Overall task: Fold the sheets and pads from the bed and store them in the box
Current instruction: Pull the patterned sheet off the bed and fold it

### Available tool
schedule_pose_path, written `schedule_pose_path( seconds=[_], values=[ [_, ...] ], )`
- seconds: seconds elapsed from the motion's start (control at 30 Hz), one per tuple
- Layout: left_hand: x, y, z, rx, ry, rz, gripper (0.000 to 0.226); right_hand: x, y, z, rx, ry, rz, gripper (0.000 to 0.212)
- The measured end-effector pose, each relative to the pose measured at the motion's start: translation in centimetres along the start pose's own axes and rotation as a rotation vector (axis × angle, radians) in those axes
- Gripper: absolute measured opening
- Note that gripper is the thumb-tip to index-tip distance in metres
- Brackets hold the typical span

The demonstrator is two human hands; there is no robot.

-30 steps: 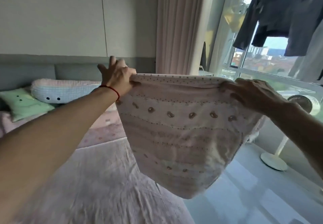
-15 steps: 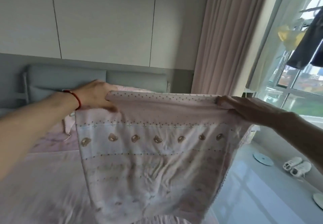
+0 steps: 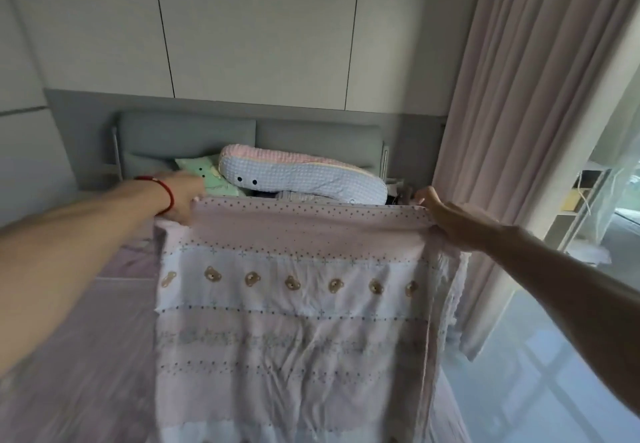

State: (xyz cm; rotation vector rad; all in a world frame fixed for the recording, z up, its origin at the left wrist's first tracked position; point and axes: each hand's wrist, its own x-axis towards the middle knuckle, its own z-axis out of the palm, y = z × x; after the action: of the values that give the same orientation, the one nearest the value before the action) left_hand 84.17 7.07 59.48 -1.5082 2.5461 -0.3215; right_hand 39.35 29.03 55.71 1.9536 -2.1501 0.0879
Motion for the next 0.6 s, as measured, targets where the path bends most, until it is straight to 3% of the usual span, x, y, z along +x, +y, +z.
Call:
schedule_pose_path(
  seconds=[0.1, 0.3, 0.47, 0.6],
  values=[
    [2.9, 2.1, -0.3, -0.054, 0.244, -0.213, 0.023, 4.6, 0.2, -0.3, -0.236, -0.007, 0.11, 0.03],
    [3.7, 1.9, -4.6, -0.192, 0.566, -0.366, 0.025, 9.3, 3.0, -3.8, -0.166, 0.293, 0.189, 0.031],
    [0.2, 2.1, -5.4, -0.262, 0.801, -0.411, 0.021, 7.4, 4.0, -5.8, -0.135, 0.603, 0.024, 0.038],
    [-3.8, 3.9, -1.5, -0.344, 0.817, -0.413, 0.032, 3.3, 3.3, -2.4, -0.15, 0.665, -0.08, 0.032]
  ],
)
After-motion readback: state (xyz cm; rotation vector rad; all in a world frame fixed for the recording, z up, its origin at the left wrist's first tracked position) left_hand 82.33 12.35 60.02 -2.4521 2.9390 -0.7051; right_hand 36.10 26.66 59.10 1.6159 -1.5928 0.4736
